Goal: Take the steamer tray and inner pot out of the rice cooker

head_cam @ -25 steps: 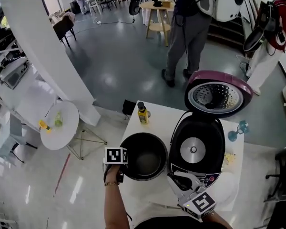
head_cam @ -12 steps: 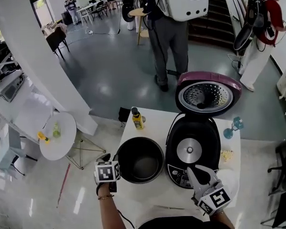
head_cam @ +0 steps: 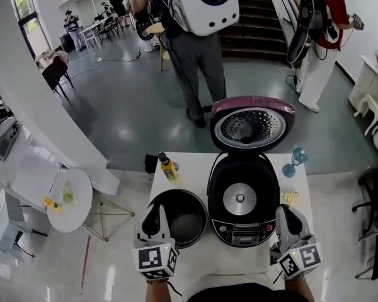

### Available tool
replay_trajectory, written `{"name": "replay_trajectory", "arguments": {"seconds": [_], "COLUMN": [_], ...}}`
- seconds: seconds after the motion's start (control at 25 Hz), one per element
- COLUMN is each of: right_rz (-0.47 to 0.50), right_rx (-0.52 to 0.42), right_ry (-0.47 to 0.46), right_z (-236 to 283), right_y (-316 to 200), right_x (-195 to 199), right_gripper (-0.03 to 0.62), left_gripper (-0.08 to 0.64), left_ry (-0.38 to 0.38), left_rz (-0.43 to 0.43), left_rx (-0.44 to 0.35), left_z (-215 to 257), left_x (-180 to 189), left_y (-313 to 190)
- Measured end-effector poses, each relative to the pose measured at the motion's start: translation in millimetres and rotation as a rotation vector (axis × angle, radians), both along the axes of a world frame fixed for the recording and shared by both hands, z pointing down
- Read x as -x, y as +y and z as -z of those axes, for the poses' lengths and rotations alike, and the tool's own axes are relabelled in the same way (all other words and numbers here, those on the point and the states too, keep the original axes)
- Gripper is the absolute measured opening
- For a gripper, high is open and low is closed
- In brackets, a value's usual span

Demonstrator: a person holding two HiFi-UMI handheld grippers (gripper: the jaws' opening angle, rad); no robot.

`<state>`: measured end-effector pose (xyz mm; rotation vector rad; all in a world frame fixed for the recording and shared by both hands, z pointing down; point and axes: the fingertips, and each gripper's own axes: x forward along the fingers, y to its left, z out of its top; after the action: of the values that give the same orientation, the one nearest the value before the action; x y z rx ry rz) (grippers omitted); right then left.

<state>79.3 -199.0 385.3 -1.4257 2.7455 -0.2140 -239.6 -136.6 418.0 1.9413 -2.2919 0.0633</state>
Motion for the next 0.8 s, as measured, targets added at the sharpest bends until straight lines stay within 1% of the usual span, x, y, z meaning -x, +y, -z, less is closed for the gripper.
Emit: {"name": "replay_trajectory", "arguments": {"seconds": [0.04, 0.08, 0.24, 0.36, 0.44, 0.48, 0.6, 0.76, 0.8], "right_rz": [-0.015, -0.028, -0.08, -0.111, -0.122, -0.126, -0.13, -0.121, -0.119], "right_rx": [-0.002, -0.003, -0.015, -0.019, -0.03, -0.041, -0.065, -0.05, -0.046], "right_ry": [-0.004, -0.009, -0.012, -0.016, 0.004, 0.026, 0.088, 0.084, 0.085], "right_z": [2.8, 4.8, 6.6, 7.5, 7.4, 7.0, 5.1, 1.7, 0.6], "right_y": [0.4, 1.4, 7.0, 9.9, 11.5, 12.1, 14.1, 19.5, 21.1], "right_x": [-5.5, -10.2, -24.6, -33.1, -36.7, -37.6, -37.8, -39.1, -38.6], "right_gripper": [0.003, 0.003, 0.003, 0.003, 0.003, 0.003, 0.003, 0.002, 0.002], "left_gripper": [0.006, 0.0, 0.0, 0.0, 0.0, -0.002, 0.0, 0.0, -0.001], "left_ry": [-0.019, -0.029, -0.006, -0.019, -0.03, -0.051, -0.159, -0.228, -0.234], "left_rz": [-0.016, -0.042, -0.174, -0.228, -0.258, -0.269, -0.287, -0.268, -0.26], "left_rx": [-0.011, -0.018, -0.055, -0.084, -0.088, -0.089, -0.092, -0.064, -0.066], "left_z": [2.7, 4.7, 10.8, 18.9, 23.7, 26.5, 36.5, 32.3, 31.8], "left_x": [-14.5, -29.3, -81.3, -101.6, -109.1, -111.9, -118.6, -120.5, -119.3], "left_y": [-1.8, -3.2, -4.7, -8.0, -11.7, -13.1, -11.4, -6.8, -5.3]}}
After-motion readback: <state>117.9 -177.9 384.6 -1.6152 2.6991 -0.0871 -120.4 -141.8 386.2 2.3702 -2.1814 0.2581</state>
